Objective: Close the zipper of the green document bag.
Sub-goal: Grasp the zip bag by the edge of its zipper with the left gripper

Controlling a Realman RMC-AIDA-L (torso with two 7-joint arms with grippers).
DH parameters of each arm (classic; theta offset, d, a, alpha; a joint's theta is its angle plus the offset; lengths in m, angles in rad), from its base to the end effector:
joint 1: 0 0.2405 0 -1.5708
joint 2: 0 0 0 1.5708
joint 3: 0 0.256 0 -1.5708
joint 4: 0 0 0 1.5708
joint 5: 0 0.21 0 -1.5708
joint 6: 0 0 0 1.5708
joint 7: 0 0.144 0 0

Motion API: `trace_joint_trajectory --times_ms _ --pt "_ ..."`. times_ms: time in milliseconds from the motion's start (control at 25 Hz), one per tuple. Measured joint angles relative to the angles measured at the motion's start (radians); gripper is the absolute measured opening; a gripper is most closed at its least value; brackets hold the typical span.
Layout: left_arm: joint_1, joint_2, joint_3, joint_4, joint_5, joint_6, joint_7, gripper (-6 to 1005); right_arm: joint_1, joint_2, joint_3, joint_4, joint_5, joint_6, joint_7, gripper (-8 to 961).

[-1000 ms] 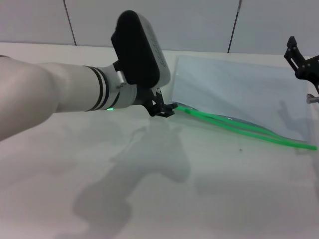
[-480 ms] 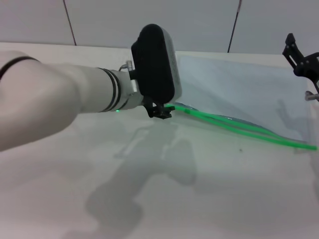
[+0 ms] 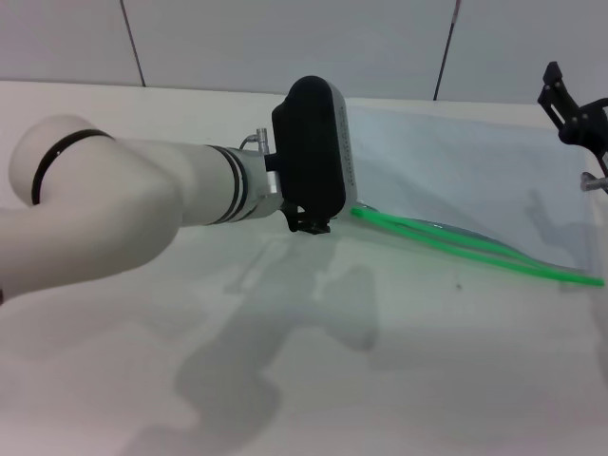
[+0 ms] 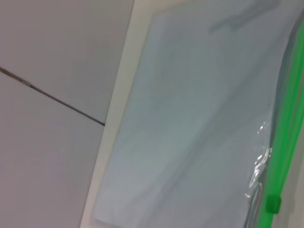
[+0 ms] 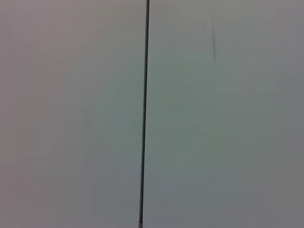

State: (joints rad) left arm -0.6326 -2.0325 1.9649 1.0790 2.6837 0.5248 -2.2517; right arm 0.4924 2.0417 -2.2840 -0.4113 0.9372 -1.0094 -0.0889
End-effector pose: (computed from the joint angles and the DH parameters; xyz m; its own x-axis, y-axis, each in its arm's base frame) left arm -0.1560 0.4019 -0.0866 0.9287 -0.1298 -0.3473 -0.3234 -0.7418 -0.5875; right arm 0.2721 0.3741 -0.0209 0.7406 0.1051 -0.6637 -0.6430 -0.1758 -0.7454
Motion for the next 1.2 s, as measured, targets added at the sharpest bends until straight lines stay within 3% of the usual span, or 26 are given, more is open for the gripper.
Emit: trace_joint_trajectory --times_ms 440,1200 --pt "-0.026 0.000 0.053 -0.113 -0.006 -0.182 0.008 843 0.010 0.001 -0.005 0.003 0.000 0.002 0.000 870" --pt "-0.098 -0.005 0.145 -0.240 -0.082 -0.330 0.012 828 0.017 0.002 -0.005 -0.004 0.000 0.003 0.000 867"
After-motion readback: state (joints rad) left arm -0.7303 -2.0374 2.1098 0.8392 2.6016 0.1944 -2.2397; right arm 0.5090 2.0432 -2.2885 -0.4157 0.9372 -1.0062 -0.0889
